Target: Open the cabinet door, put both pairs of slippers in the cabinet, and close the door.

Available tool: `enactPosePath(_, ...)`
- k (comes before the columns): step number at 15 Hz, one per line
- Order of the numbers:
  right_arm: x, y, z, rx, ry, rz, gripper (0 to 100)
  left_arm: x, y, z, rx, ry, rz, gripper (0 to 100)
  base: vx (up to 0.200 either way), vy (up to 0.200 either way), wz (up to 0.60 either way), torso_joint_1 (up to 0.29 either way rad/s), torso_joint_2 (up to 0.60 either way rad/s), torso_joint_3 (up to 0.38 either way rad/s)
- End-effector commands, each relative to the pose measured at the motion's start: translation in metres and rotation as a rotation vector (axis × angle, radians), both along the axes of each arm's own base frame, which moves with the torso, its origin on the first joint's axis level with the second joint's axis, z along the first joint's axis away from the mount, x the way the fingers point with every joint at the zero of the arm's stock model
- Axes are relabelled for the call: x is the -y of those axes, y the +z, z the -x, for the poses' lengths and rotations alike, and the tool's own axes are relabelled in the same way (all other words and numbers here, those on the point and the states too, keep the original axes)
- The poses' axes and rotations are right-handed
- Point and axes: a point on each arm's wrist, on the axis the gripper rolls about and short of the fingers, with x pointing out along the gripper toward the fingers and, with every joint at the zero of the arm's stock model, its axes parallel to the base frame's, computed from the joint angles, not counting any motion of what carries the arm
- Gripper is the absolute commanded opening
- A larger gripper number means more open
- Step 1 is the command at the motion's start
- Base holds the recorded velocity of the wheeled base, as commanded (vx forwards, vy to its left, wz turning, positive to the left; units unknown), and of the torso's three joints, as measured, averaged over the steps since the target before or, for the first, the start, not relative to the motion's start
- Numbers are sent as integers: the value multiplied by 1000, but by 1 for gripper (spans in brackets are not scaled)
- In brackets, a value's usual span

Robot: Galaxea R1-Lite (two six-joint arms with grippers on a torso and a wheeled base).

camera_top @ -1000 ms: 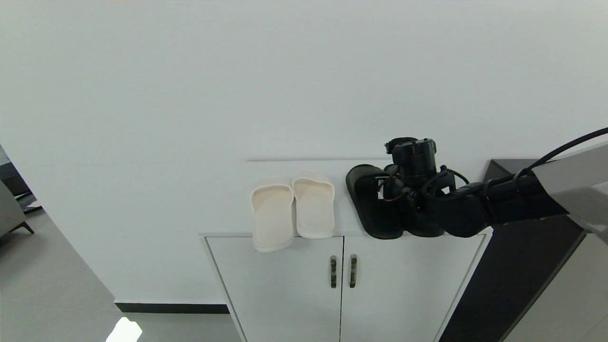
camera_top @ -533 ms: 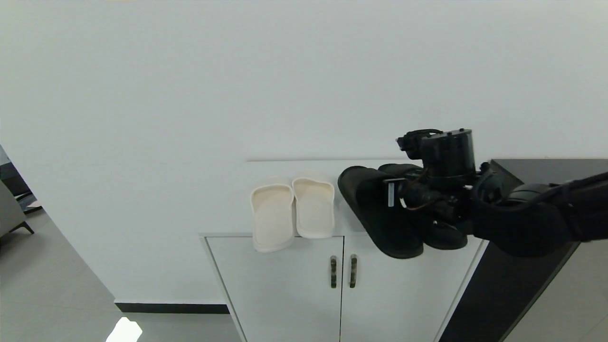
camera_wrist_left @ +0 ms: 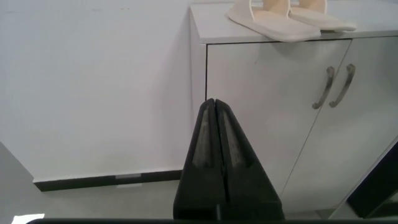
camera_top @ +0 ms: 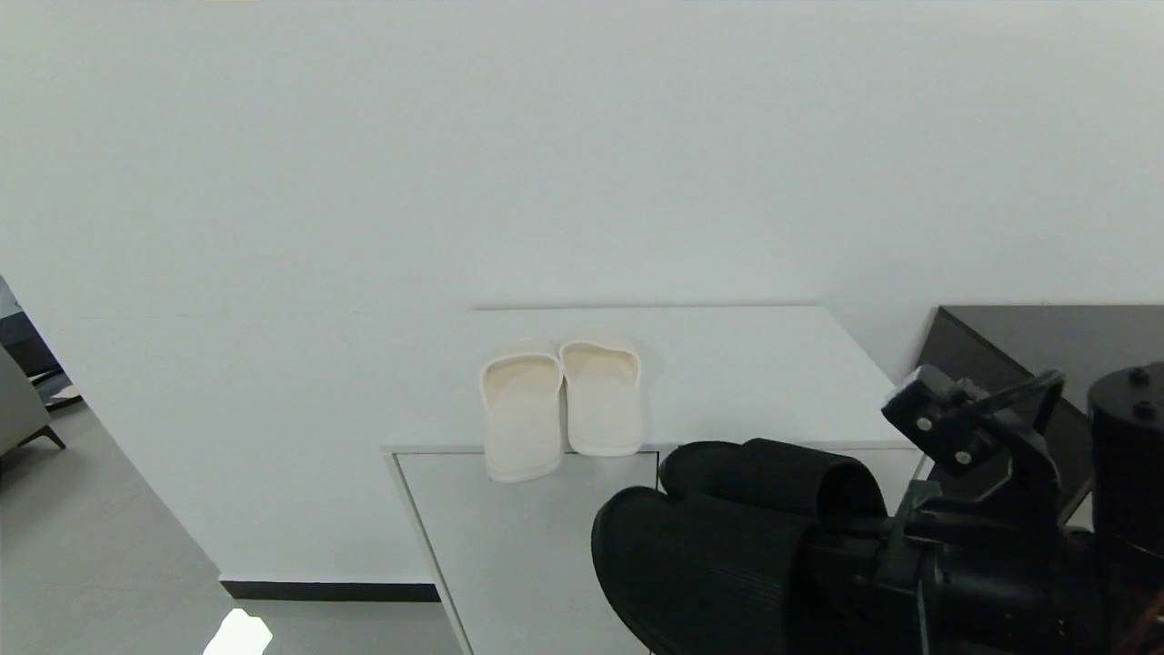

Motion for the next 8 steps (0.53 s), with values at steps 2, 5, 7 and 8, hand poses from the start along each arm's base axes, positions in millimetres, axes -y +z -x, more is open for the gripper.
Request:
enactPosePath(2,14,9,19,29,53,-52,0,0,0,0,1,-2,-10,0,0,0,0,0,0,0)
enactPosePath(5,18,12,25,31,98,-78,0,0,0,0,1,0,-9,0,-133,0,0,3,2,3)
enactPosePath(7,19,10,27,29,106,-74,0,0,0,0,1,0,-9,0,-200,0,0,12,0,-2)
enactPosePath(8,19,10,26,28,108,-73,0,0,0,0,1,-2,-9,0,-200,0,0,7,7,7)
